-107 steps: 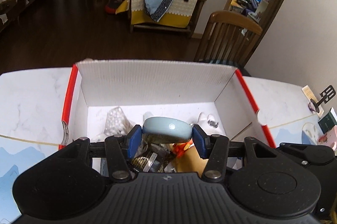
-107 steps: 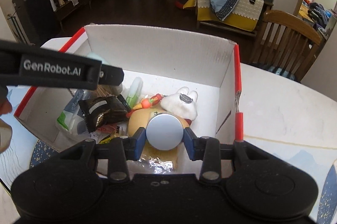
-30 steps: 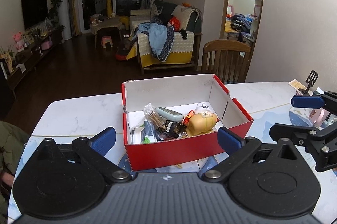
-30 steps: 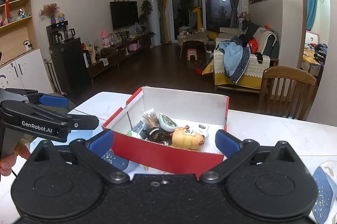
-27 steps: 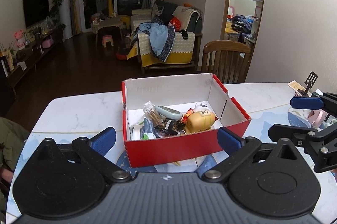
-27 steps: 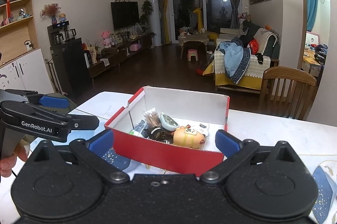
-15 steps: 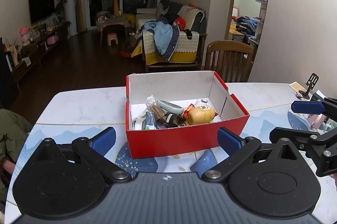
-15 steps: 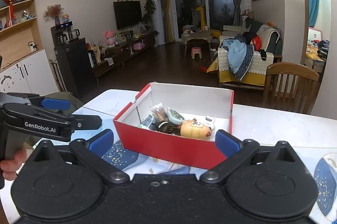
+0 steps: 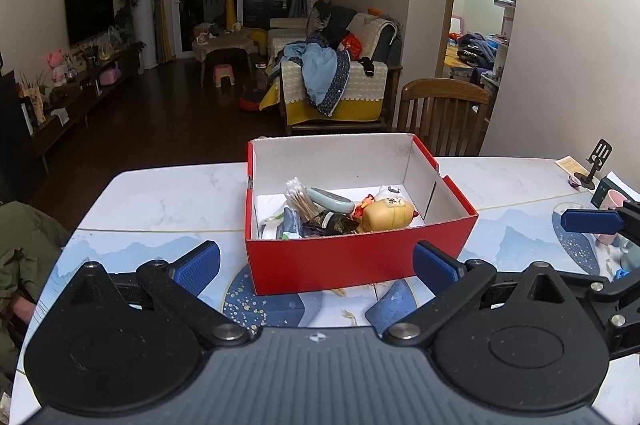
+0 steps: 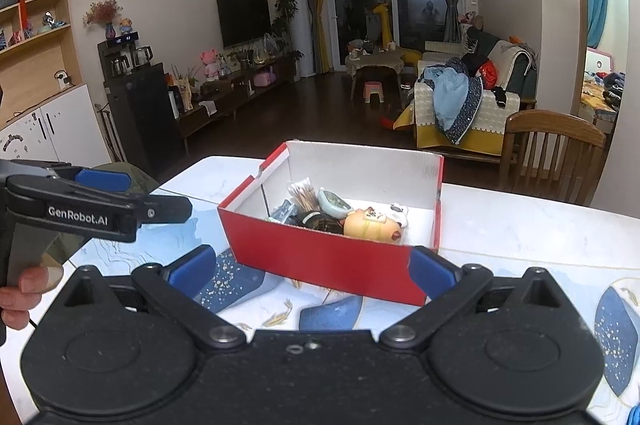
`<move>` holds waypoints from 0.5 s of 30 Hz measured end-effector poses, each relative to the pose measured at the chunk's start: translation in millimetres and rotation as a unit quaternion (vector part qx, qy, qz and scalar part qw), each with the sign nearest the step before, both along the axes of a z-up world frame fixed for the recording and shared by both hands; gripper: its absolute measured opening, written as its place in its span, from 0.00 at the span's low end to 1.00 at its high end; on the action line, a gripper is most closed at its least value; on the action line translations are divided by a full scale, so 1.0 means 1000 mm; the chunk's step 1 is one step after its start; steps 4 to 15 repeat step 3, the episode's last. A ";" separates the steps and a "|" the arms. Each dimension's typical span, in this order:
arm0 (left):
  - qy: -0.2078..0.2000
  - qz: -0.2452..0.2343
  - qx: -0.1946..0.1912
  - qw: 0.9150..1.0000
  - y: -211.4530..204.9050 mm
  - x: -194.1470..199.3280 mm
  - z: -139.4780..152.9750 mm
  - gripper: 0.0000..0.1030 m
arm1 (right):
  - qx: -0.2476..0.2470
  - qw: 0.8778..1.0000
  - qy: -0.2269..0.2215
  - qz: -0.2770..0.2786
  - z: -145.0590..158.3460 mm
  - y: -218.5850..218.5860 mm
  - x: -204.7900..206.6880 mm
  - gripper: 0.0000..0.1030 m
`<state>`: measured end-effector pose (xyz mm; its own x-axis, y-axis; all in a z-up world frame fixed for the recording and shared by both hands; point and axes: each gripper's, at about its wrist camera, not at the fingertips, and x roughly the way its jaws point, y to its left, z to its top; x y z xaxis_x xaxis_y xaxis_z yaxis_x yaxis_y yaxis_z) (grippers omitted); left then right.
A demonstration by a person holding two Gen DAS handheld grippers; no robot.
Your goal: Organize objects
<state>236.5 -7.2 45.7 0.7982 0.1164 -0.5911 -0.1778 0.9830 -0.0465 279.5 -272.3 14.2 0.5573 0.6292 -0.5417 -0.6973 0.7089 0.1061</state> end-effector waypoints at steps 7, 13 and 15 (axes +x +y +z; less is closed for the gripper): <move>0.003 0.000 -0.005 1.000 0.001 -0.001 -0.002 1.00 | -0.002 1.000 0.002 -0.005 -0.003 -0.003 -0.001 1.00; 0.003 0.000 -0.005 1.000 0.001 -0.001 -0.002 1.00 | -0.002 1.000 0.002 -0.005 -0.003 -0.003 -0.001 1.00; 0.003 0.000 -0.005 1.000 0.001 -0.001 -0.002 1.00 | -0.002 1.000 0.002 -0.005 -0.003 -0.003 -0.001 1.00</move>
